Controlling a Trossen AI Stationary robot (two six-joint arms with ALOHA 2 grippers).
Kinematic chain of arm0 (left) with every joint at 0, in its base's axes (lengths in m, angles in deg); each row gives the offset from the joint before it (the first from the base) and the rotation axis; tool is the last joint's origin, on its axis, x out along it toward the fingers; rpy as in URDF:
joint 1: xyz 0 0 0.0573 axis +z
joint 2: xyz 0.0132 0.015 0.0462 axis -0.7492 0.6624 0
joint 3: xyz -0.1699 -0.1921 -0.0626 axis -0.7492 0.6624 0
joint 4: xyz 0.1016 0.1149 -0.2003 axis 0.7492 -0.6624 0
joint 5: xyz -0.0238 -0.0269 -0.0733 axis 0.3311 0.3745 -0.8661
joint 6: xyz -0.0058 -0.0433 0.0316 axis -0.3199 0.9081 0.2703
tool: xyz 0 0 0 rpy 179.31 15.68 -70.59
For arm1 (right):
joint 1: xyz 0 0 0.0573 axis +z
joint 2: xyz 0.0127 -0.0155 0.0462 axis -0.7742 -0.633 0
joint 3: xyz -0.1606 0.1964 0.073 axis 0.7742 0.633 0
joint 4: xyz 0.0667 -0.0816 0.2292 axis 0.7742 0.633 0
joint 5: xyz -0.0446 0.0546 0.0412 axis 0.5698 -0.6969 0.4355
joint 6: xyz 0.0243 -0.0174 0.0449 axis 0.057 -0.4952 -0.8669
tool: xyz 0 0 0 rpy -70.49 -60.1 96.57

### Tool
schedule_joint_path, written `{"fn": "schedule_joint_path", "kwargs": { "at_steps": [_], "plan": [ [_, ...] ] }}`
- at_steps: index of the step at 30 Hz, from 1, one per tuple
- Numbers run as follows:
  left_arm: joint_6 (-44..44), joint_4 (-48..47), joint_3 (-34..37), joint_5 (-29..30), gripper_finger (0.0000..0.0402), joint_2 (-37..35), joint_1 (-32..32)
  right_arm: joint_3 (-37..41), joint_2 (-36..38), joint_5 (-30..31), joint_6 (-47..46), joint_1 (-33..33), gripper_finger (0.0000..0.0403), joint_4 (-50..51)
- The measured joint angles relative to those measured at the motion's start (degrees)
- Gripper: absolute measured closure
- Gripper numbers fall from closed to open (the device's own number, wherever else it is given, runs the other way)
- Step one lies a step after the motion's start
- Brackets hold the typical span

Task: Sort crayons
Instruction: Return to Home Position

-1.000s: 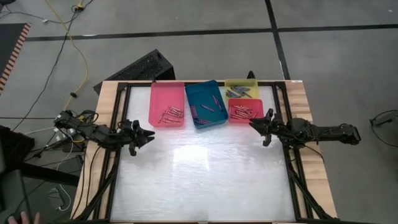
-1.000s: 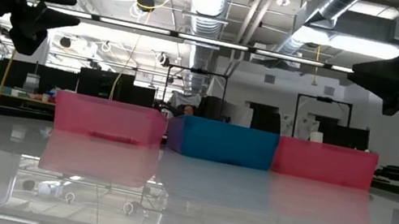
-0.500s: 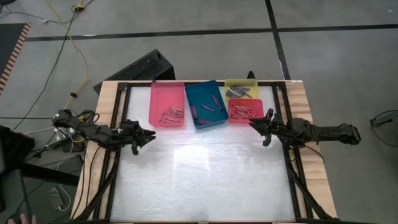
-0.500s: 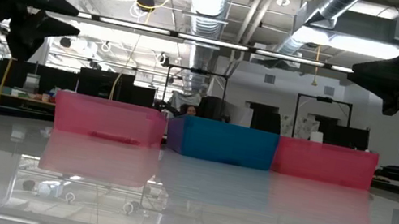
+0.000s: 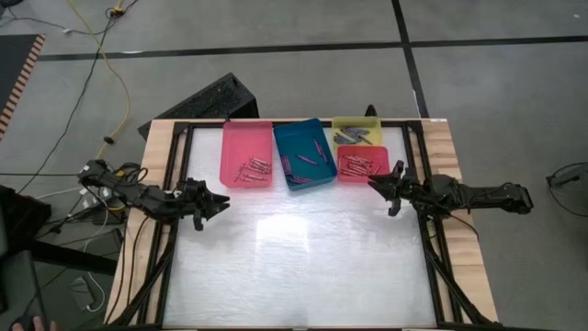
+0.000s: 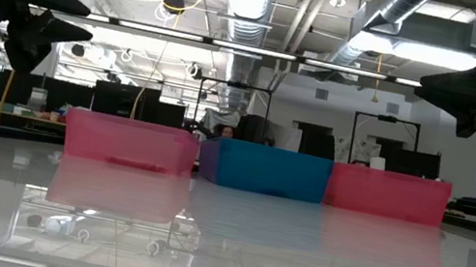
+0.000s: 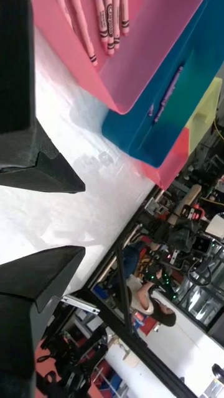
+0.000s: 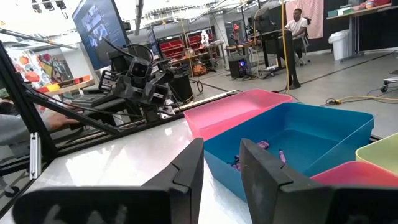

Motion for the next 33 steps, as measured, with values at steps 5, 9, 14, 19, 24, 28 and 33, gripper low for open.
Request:
{"fn": "schedule_joint_path", "kwargs": {
  "at_steps": [5,9,14,19,24,28,33],
  "plan": [
    [0.0,0.0,0.0,0.1,0.0262,0.0,-0.5,0.0,0.0,0.0,0.0,0.0,0.0290,0.0],
    [0.0,0.0,0.0,0.2,0.0262,0.0,-0.5,0.0,0.0,0.0,0.0,0.0,0.0290,0.0],
    [0.0,0.0,0.0,0.2,0.0262,0.0,-0.5,0.0,0.0,0.0,0.0,0.0,0.0290,0.0],
    [0.0,0.0,0.0,0.4,0.0262,0.0,-0.5,0.0,0.0,0.0,0.0,0.0,0.0290,0.0],
    [0.0,0.0,0.0,1.4,0.0262,0.0,-0.5,0.0,0.0,0.0,0.0,0.0,0.0290,0.0],
    [0.0,0.0,0.0,1.6,0.0262,0.3,-0.5,0.0,0.0,0.0,0.0,0.0,0.0290,0.0],
    [2.0,0.0,0.0,1.6,0.0262,2.0,-0.5,0.0,0.0,0.0,0.0,0.0,0.0290,0.0]
  ]
}}
